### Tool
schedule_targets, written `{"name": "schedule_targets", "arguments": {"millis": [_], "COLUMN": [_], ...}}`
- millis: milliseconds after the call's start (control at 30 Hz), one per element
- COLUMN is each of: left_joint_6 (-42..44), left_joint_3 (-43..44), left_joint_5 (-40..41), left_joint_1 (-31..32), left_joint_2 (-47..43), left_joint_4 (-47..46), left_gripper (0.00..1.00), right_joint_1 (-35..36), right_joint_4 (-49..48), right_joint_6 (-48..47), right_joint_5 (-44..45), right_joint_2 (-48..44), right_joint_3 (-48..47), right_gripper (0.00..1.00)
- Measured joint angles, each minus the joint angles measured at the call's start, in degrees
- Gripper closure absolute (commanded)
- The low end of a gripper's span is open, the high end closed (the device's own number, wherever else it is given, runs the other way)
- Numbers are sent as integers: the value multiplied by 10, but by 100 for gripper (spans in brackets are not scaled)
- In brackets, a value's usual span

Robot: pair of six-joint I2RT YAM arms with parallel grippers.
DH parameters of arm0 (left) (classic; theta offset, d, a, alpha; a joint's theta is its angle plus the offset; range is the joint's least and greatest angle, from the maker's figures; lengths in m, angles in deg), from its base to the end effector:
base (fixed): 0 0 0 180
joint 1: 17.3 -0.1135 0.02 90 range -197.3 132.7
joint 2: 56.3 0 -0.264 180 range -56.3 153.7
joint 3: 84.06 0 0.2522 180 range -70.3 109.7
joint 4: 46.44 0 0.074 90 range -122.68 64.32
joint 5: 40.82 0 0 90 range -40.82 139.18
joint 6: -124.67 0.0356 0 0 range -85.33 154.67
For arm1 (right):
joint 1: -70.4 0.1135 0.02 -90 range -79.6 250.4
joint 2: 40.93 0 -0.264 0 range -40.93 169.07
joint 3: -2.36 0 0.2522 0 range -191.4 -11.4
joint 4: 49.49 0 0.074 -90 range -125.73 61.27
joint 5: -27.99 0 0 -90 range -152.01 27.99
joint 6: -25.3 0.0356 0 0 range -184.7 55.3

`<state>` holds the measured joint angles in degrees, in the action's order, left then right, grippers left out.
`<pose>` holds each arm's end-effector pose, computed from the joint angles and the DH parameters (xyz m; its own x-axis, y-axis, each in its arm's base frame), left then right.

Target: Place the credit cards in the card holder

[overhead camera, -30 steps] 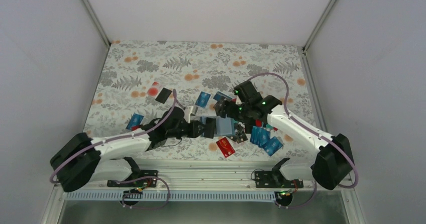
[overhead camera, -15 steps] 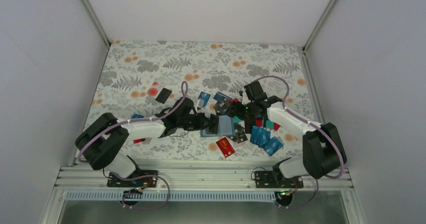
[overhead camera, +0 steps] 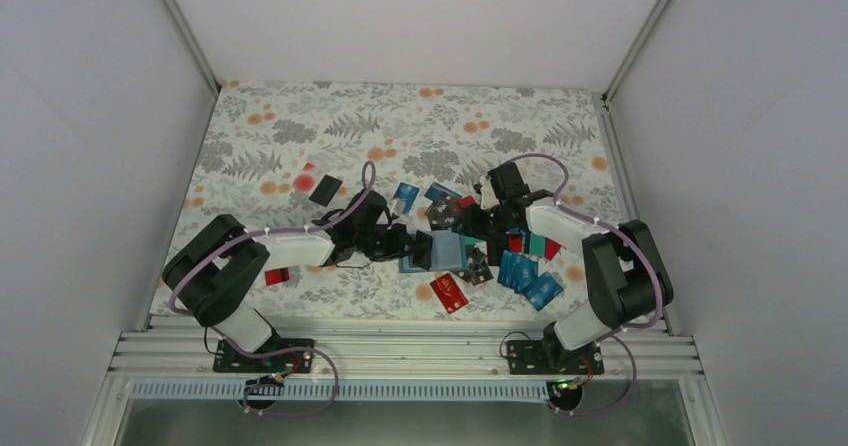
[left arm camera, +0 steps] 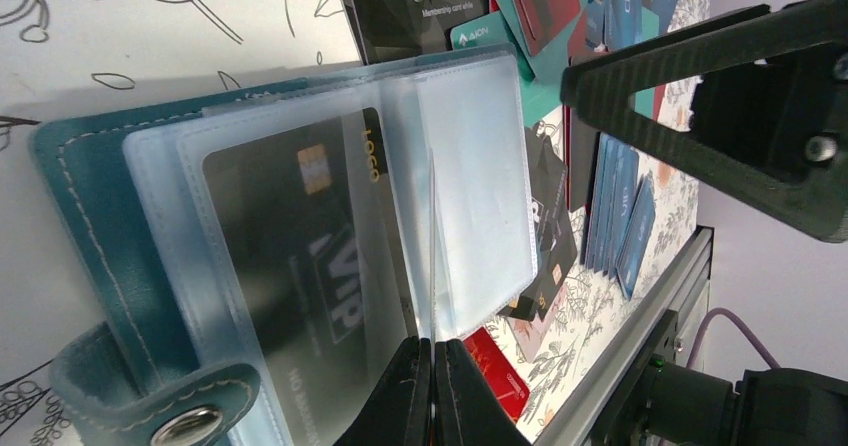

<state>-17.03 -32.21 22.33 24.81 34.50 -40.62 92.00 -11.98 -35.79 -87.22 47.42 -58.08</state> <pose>0.2080 -0.2097 0.1444 -0.9800 -0.0580 -0.1904 0.1082 0.6476 -0.7543 0.2542 0.1170 0.1628 -0.9808 0.0821 -0.1769 -0.0270 0.8411 0.5402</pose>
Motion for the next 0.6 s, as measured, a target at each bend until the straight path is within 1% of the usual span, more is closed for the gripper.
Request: {"name": "schedule_targets", "arguments": {"millis": [300, 600], "left_joint_6": [0, -2], "left_joint_3": [20, 24], "left_joint_5": [-19, -24], "left_joint_1": [0, 0], "left_joint_2": [30, 51], "left_joint_4": [4, 2], "left_gripper": [98, 98], "right_joint_1": [-2, -3], "right_joint_4": [-19, -32], "right_joint_6": [-7, -10], "right_joint_5": [-12, -16], "right_joint_2": [28, 28], "right_joint_3": [21, 33], "right_gripper": [60, 61]}}
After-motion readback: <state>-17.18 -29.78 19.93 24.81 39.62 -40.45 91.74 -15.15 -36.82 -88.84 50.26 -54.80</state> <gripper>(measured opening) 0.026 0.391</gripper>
